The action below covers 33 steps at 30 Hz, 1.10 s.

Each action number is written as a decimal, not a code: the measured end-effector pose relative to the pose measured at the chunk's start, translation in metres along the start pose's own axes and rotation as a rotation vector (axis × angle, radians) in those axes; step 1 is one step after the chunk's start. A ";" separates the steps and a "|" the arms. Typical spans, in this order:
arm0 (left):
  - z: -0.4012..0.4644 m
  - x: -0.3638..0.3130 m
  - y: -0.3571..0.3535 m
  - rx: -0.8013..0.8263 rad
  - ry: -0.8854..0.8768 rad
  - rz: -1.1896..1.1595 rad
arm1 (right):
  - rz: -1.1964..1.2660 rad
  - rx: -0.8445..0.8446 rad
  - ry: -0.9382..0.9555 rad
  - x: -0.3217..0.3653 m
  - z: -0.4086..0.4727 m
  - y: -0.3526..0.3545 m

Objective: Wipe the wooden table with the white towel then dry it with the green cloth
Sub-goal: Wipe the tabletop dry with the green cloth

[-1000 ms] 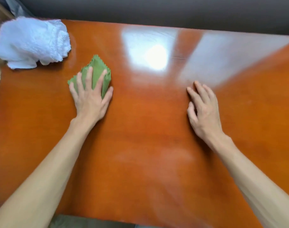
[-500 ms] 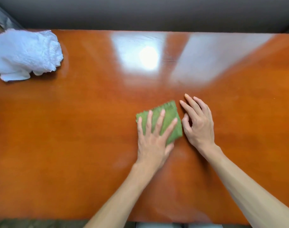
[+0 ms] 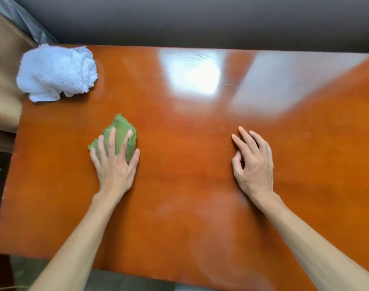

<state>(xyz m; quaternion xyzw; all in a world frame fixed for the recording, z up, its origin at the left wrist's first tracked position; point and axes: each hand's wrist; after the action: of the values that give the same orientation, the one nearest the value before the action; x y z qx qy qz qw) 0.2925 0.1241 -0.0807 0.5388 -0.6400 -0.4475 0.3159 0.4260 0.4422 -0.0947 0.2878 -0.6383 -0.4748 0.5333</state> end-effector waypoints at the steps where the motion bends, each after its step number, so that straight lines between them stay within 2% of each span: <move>1: 0.017 -0.007 0.005 -0.022 0.024 -0.007 | -0.001 0.002 0.000 0.000 0.000 0.000; 6: 0.061 -0.079 0.021 -0.004 0.138 -0.092 | 0.017 0.002 0.001 0.001 0.002 -0.001; 8: 0.055 -0.111 0.017 -0.005 0.035 -0.067 | 0.019 -0.002 0.002 0.001 0.001 -0.001; 12: -0.004 -0.158 -0.014 0.006 -0.291 0.042 | 0.019 -0.002 0.010 0.000 0.001 0.000; 14: -0.037 -0.162 -0.030 0.009 -0.342 0.091 | 0.019 0.011 0.005 0.001 0.002 0.001; 19: -0.096 -0.105 -0.051 0.080 -0.329 0.164 | 0.008 0.015 -0.001 0.001 0.001 0.002; 23: -0.086 -0.032 -0.033 0.167 -0.195 0.117 | -0.003 0.029 -0.004 0.002 0.000 0.002; 28: 0.021 0.026 0.023 0.109 -0.083 0.023 | -0.036 0.041 -0.024 0.004 -0.001 0.002; 33: 0.140 0.010 0.066 0.006 -0.173 0.058 | -0.034 0.053 -0.039 0.007 0.000 0.000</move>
<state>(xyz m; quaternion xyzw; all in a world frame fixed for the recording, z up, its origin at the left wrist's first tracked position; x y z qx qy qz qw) 0.1391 0.1484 -0.0771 0.4803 -0.6817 -0.4811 0.2705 0.4238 0.4365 -0.0918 0.3034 -0.6560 -0.4722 0.5047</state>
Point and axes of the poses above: each hand's wrist, its own z-axis towards the middle knuckle, its own y-axis out of the back of the hand, x = y × z, and after that the axes turned 12 degrees about x, right-handed
